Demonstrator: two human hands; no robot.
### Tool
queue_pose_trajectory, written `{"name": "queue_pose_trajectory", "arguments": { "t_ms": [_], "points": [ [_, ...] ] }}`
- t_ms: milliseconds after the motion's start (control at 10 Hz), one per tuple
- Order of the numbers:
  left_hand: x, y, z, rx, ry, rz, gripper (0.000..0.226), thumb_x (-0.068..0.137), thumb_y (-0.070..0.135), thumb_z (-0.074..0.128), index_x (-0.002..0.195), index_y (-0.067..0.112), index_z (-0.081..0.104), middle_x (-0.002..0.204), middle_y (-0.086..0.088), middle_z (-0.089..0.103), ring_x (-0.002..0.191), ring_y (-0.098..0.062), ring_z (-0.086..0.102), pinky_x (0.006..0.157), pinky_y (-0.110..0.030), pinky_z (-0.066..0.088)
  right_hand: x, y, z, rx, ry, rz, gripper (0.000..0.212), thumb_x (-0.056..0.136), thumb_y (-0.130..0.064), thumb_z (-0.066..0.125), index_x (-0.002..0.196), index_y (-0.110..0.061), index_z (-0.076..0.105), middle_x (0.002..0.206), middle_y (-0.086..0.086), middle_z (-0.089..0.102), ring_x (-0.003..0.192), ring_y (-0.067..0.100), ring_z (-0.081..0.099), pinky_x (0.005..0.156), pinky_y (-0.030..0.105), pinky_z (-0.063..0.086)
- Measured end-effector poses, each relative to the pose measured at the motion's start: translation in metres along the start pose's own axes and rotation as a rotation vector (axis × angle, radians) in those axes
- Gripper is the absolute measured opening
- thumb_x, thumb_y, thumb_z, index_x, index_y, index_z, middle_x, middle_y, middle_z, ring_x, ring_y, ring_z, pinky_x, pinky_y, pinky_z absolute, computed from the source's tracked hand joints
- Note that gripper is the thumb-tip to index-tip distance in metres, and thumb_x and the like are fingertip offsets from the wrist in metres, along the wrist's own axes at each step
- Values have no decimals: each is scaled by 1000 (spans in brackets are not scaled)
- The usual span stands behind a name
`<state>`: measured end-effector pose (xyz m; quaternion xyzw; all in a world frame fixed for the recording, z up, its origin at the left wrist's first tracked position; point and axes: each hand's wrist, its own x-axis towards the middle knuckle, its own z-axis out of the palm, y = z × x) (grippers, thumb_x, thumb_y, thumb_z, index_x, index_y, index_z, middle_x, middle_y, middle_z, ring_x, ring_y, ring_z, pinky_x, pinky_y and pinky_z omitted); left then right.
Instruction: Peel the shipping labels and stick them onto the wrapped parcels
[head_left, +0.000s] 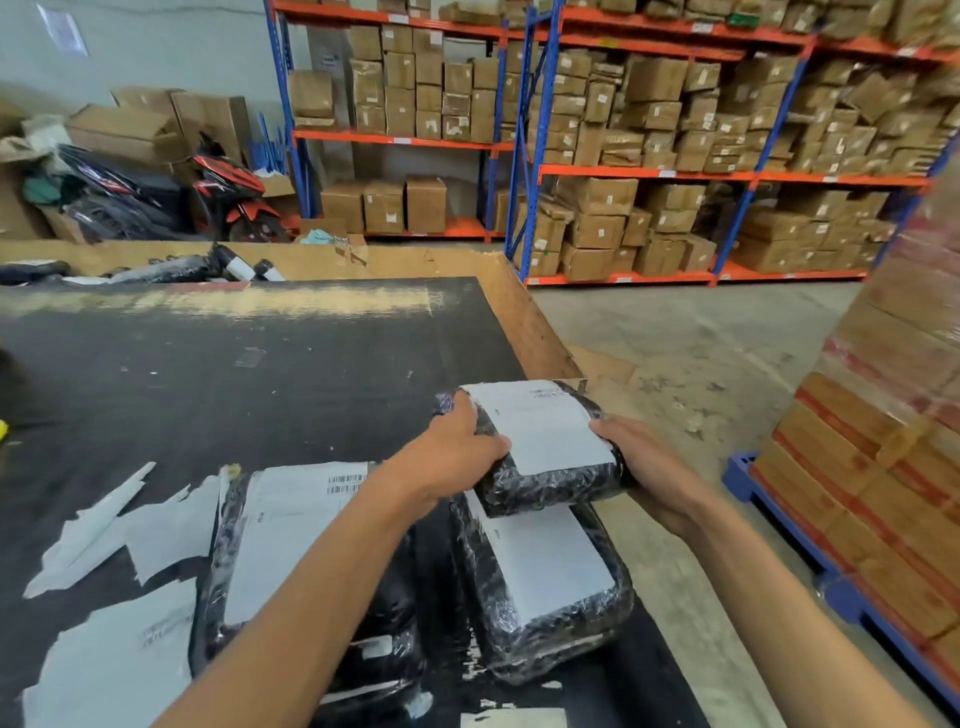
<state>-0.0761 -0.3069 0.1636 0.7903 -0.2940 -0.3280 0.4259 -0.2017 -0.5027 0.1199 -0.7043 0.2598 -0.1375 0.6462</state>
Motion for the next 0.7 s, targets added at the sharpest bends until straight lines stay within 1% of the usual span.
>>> {"name": "queue_pose_trajectory", "arguments": {
  "t_ms": [100, 200, 300, 400, 500, 600, 700],
  "points": [
    [-21, -12, 18, 77, -96, -32, 88, 98, 32, 50, 153, 22, -18, 165, -6, -8, 151, -27, 10, 117, -40, 20, -35, 11, -1, -10, 25, 24, 22, 102, -26, 52, 99, -14, 71, 101, 3, 78, 93, 18, 71, 79, 31, 48],
    [-40, -21, 36, 131, -124, -45, 84, 100, 25, 44, 152, 20, -22, 164, -9, -11, 119, -14, 49, 95, -27, 41, -63, 19, 6, -37, 32, 42, 21, 103, -27, 52, 98, -20, 70, 102, -1, 77, 93, 13, 69, 77, 27, 47],
    [-50, -20, 48, 121, -103, -131, 78, 102, 17, 36, 151, 21, -24, 162, -13, -16, 69, 0, 33, 57, -18, 28, -77, 24, 14, -33, 81, 58, 21, 104, -21, 50, 88, -27, 63, 90, -12, 68, 82, -1, 64, 81, 21, 46],
    [-61, -20, 52, 139, -100, -152, 76, 102, 16, 33, 151, 26, -25, 161, -16, -18, 88, -9, 43, 59, -23, 28, -84, 30, 20, -23, 58, 89, 15, 100, -31, 55, 108, -24, 65, 112, -11, 68, 114, 13, 61, 112, 33, 38],
    [-61, -29, 49, 123, -106, -152, 83, 99, 21, 41, 150, 35, -24, 164, -14, -8, 113, -22, 50, 70, -25, 42, -80, 44, 15, -85, 48, 63, 62, 87, -58, 61, 136, -19, 59, 138, -1, 63, 130, 20, 56, 117, 48, 36],
    [-73, -30, 41, 119, -146, -136, 86, 97, 35, 50, 152, 39, -16, 165, -8, -8, 149, -35, 16, 115, -49, 28, -95, 33, 26, -131, 139, -19, 91, 80, -77, 57, 153, -26, 37, 157, -5, 40, 143, 19, 39, 119, 49, 32],
    [-103, -22, 24, 64, -28, -10, 72, 97, 45, 50, 155, 39, 7, 165, 5, 5, 150, -21, 14, 119, -45, 20, -112, 26, 34, -351, 340, -184, 67, 90, -65, 54, 148, -34, 40, 155, -7, 34, 147, 19, 27, 120, 52, 25]
  ]
}}
